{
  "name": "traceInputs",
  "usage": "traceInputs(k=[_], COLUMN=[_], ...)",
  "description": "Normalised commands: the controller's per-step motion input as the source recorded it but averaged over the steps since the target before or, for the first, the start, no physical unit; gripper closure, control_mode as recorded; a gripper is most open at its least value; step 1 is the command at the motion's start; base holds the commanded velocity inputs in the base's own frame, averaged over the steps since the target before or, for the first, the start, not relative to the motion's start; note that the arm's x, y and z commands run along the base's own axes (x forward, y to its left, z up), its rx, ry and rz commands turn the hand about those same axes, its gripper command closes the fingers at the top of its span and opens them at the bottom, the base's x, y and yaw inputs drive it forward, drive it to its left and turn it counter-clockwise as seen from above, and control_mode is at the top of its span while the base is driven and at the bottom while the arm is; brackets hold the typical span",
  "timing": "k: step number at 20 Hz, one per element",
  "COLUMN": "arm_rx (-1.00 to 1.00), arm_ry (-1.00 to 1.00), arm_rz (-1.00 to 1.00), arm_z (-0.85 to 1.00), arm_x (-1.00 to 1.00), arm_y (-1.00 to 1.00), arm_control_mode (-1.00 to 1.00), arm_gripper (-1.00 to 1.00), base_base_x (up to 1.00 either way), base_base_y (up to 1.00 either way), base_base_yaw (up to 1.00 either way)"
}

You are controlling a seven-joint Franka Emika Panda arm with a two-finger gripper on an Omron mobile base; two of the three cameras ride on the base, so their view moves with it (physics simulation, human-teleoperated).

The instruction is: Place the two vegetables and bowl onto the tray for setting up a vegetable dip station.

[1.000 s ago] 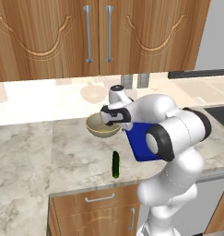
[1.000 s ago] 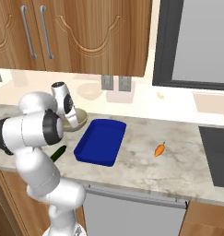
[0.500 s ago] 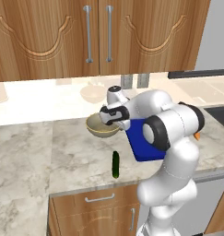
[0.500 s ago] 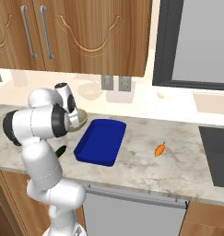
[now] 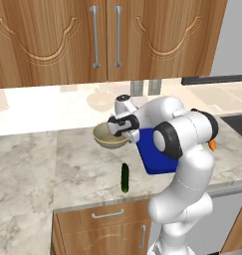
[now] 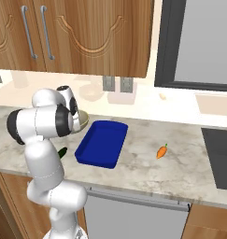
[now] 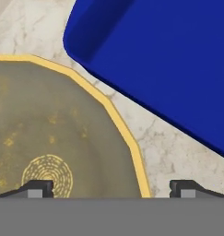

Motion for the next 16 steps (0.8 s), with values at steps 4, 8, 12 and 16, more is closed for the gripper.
traceInputs(k=[4, 8, 12, 16], arm_rx=[0.00, 0.02, 0.03, 0.01], arm_ry=[0.00, -0.01, 0.00, -0.01], arm_rz=[-0.03, -0.02, 0.00, 0.00], arm_z=[-0.18, -0.23, -0.15, -0.11], arm_x=[-0.05, 0.00, 0.00, 0.00], arm_y=[0.00, 0.01, 0.01, 0.06], arm_control_mode=[-1.00, -1.00, -1.00, -1.00], arm_gripper=[-1.00, -1.00, -1.00, 1.00], base_base_x=[0.00, 0.00, 0.00, 0.00], base_base_y=[0.00, 0.00, 0.00, 0.00], base_base_yaw=[0.00, 0.00, 0.00, 0.00])
